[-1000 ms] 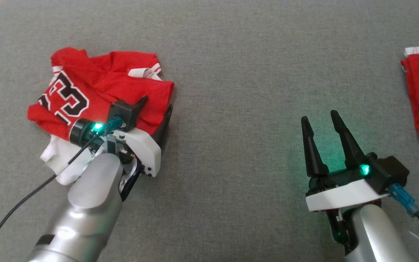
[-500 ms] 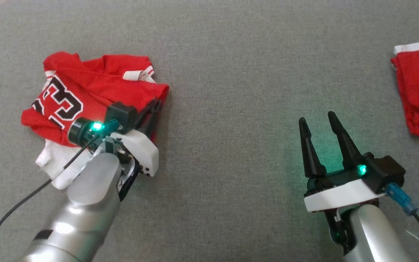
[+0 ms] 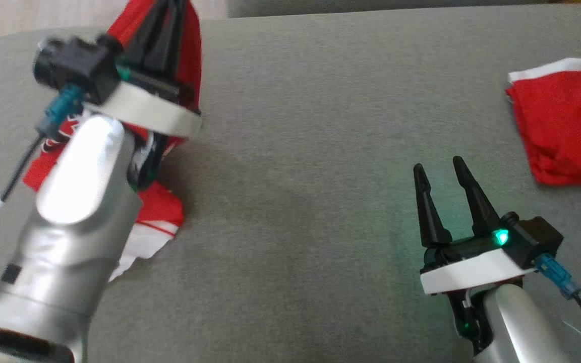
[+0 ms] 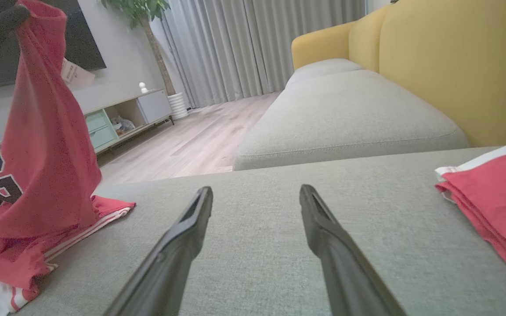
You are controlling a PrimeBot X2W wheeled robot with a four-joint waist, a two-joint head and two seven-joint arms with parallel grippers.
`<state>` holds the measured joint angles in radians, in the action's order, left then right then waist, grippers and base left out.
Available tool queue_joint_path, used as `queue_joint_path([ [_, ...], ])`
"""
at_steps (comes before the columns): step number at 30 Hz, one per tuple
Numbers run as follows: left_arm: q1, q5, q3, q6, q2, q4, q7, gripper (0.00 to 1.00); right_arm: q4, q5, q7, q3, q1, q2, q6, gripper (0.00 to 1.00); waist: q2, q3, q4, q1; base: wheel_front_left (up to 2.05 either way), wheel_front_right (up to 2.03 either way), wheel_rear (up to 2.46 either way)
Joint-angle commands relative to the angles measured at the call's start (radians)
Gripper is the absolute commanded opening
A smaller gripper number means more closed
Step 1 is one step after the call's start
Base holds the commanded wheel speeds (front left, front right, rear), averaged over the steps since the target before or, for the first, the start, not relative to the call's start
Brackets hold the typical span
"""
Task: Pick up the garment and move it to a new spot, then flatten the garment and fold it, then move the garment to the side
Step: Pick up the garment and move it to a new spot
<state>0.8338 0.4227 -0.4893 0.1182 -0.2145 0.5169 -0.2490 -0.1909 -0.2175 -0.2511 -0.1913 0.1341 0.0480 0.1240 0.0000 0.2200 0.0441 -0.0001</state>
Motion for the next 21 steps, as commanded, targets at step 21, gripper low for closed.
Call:
queue_joint_path([
  [21,0.290,-0.038,-0.041,-0.002,-0.054,-0.279,0.152,0.00,0.088,-0.117,-0.011,-0.085,0.073,0.002,0.007,1.00,0.0000,0.092,-0.333,0.0001,0.00,0.00,0.00],
])
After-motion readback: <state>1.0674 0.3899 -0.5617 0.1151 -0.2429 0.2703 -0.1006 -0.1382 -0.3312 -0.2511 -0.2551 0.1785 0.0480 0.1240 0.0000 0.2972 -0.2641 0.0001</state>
